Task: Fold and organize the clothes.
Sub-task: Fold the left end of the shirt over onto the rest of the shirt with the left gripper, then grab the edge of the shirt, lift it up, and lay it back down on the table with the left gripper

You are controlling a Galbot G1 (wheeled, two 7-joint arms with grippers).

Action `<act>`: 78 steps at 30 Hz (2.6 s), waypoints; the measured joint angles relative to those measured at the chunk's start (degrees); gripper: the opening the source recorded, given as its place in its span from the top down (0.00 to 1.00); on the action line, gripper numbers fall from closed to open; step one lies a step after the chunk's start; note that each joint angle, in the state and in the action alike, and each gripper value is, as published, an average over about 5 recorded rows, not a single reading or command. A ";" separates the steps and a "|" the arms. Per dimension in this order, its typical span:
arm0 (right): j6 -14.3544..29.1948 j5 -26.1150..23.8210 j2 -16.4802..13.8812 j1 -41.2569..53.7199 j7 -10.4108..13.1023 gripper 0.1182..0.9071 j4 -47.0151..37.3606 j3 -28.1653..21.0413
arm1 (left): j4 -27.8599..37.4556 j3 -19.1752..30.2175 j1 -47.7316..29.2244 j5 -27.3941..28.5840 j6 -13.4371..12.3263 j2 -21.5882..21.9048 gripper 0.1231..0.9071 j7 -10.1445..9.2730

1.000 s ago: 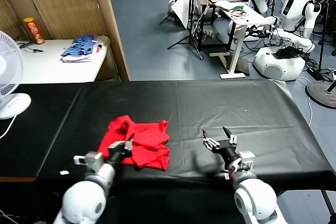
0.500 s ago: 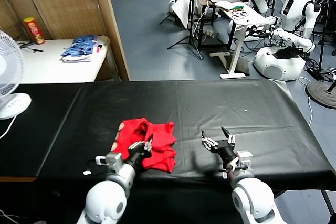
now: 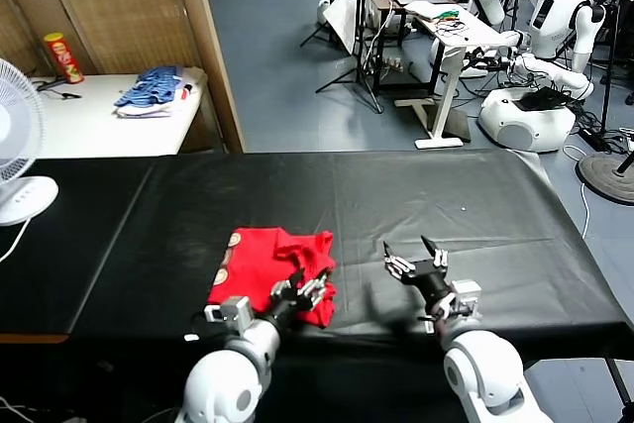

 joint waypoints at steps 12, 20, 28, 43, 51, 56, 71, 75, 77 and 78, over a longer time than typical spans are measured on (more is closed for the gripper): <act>-0.05 -2.14 0.99 10.24 -5.12 0.14 -6.96 -14.47 | -3.13 -11.63 1.80 8.57 -4.65 10.15 0.14 3.15; -2.89 -9.21 2.81 17.48 -4.96 0.14 -13.21 -24.34 | -3.31 -15.72 4.25 11.96 -4.84 11.14 0.14 3.12; -2.21 -12.50 4.74 18.13 -1.82 0.14 -15.03 -25.13 | -3.44 -17.13 5.74 12.63 -5.25 10.59 0.14 3.09; 0.40 -15.01 5.63 8.07 4.34 0.14 -7.55 -11.19 | 1.32 -18.66 3.68 9.84 -6.75 10.96 0.14 5.59; 1.39 -9.49 3.24 1.96 2.71 0.14 -0.61 -6.15 | 6.29 -18.60 1.76 -0.33 -6.26 10.11 0.14 6.82; 1.87 -8.28 2.65 -0.13 2.15 0.14 2.13 -4.02 | 8.89 -18.74 0.68 -8.67 -6.30 9.28 0.14 6.43; 2.34 -8.60 3.20 -1.51 1.49 0.14 3.68 -2.91 | 13.65 -20.15 -0.58 -19.63 -6.31 8.71 0.59 5.23; 2.31 -8.97 3.55 -1.91 1.60 0.14 3.84 -2.56 | 13.53 -20.16 -0.57 -18.05 -6.21 8.61 0.87 5.24; 2.27 -9.57 3.74 -2.30 1.72 0.14 3.88 -2.24 | 13.06 -20.30 -0.39 -15.93 -6.35 8.61 0.95 5.27; 2.25 -9.88 3.82 -2.53 1.78 0.14 3.87 -2.03 | 12.73 -20.41 -0.24 -14.62 -6.44 8.67 0.96 5.26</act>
